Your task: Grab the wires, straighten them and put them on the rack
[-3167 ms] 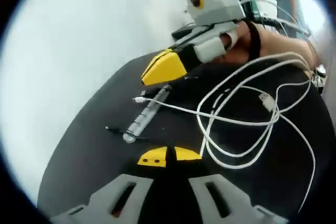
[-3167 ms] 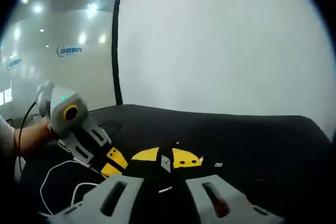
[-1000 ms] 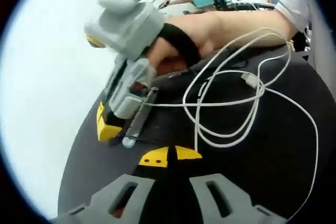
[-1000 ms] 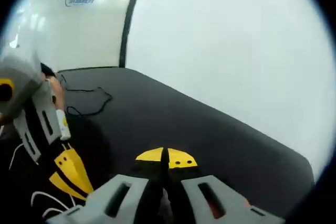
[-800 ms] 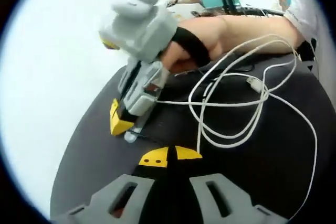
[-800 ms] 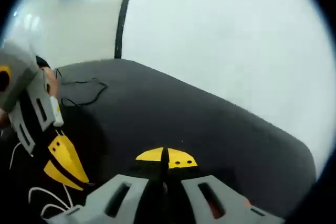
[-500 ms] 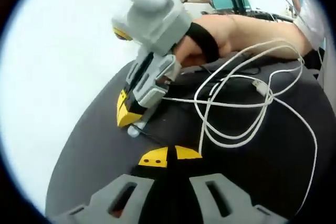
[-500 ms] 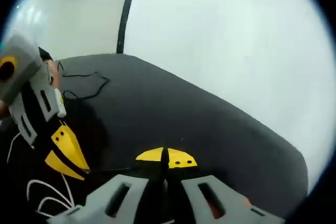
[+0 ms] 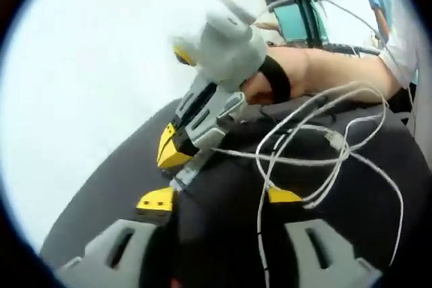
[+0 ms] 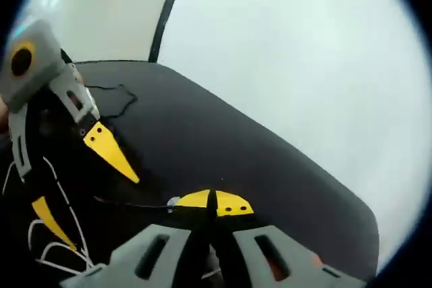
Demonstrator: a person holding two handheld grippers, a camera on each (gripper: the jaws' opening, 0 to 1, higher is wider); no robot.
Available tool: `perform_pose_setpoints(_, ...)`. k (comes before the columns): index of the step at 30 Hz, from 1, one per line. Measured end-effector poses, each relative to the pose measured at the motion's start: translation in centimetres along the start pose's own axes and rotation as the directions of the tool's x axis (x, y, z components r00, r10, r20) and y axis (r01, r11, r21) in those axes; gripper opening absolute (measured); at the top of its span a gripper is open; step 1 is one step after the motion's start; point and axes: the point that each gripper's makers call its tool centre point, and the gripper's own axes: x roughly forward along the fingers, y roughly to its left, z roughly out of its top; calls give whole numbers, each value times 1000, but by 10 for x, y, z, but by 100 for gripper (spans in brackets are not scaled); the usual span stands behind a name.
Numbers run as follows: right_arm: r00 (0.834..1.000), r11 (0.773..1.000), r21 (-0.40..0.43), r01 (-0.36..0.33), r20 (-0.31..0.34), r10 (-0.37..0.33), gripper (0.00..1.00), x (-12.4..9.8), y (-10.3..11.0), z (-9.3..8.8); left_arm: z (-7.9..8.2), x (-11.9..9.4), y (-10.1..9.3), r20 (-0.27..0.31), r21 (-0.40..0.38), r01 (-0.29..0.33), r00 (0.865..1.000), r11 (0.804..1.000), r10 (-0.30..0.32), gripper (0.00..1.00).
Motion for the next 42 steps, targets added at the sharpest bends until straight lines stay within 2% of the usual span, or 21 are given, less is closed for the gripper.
perform_pose_setpoints(1,1000,1000,-1,-24,10,24,0,-1,6,2,0,1,0,-6,-5,-2,1000,1000,2,56)
perform_pose_setpoints(2,998,998,21,-63,15,62,0,-1,14,4,0,2,-1,-8,-6,-2,1000,1000,2,51)
perform_pose_setpoints(3,996,996,28,-85,2,85,0,0,17,2,0,2,0,-13,-6,-10,1000,1000,10,37)
perform_pose_setpoints(4,997,997,25,-78,0,78,0,0,17,3,-1,2,3,-28,-7,-27,999,1000,26,22)
perform_pose_setpoints(5,997,997,9,-71,-25,71,0,1,17,-1,-7,0,7,-76,15,-47,996,999,48,9)
perform_pose_setpoints(6,997,997,-22,-68,-47,67,0,1,17,-5,-10,1,10,-104,57,-55,993,997,60,5)
perform_pose_setpoints(7,995,997,-41,-70,-79,67,0,3,18,-11,-11,3,11,-101,77,-60,993,995,67,6)
perform_pose_setpoints(8,996,997,-30,-66,-58,64,0,5,19,-9,-10,6,8,-87,85,-52,994,995,60,8)
perform_pose_setpoints(10,996,998,-20,-67,-66,66,0,3,19,-9,-10,9,9,-61,62,-49,997,997,53,10)
perform_pose_setpoints(13,995,997,-41,-69,-81,66,0,3,19,-8,-17,13,6,-93,58,-42,995,997,47,10)
perform_pose_setpoints(16,991,994,-75,-75,-114,66,0,0,20,-8,-13,15,7,-92,50,-44,995,998,48,8)
perform_pose_setpoints(18,987,988,-128,-84,-146,65,0,-5,24,-11,-12,14,6,-85,39,-46,995,998,49,8)
perform_pose_setpoints(26,984,986,-136,-98,-160,76,0,-2,25,-13,-12,7,14,-83,41,-83,993,996,86,11)
perform_pose_setpoints(28,984,984,-140,-108,-159,85,0,-2,26,-14,-12,-1,22,-82,3,-107,991,994,107,12)
perform_pose_setpoints(29,983,983,-142,-117,-159,94,0,-2,26,-14,-9,-6,27,-59,-52,-120,991,991,117,13)
perform_pose_setpoints(32,982,979,-164,-123,-164,95,0,-1,28,-15,-6,-6,35,-34,-115,-110,994,987,106,15)
perform_pose_setpoints(35,980,974,-195,-116,-181,80,0,-1,28,-14,-10,8,23,-52,-110,-74,996,991,69,19)
perform_pose_setpoints(36,979,968,-220,-118,-191,75,0,-1,28,-14,-11,8,14,-52,-110,-76,996,991,70,19)
perform_pose_setpoints(39,977,977,-191,-98,-207,58,0,1,25,-13,-8,21,11,-48,-129,-59,997,990,53,18)
perform_pose_setpoints(42,976,992,-93,-88,-205,68,0,0,23,-14,-15,31,9,-87,-138,-47,996,989,35,12)
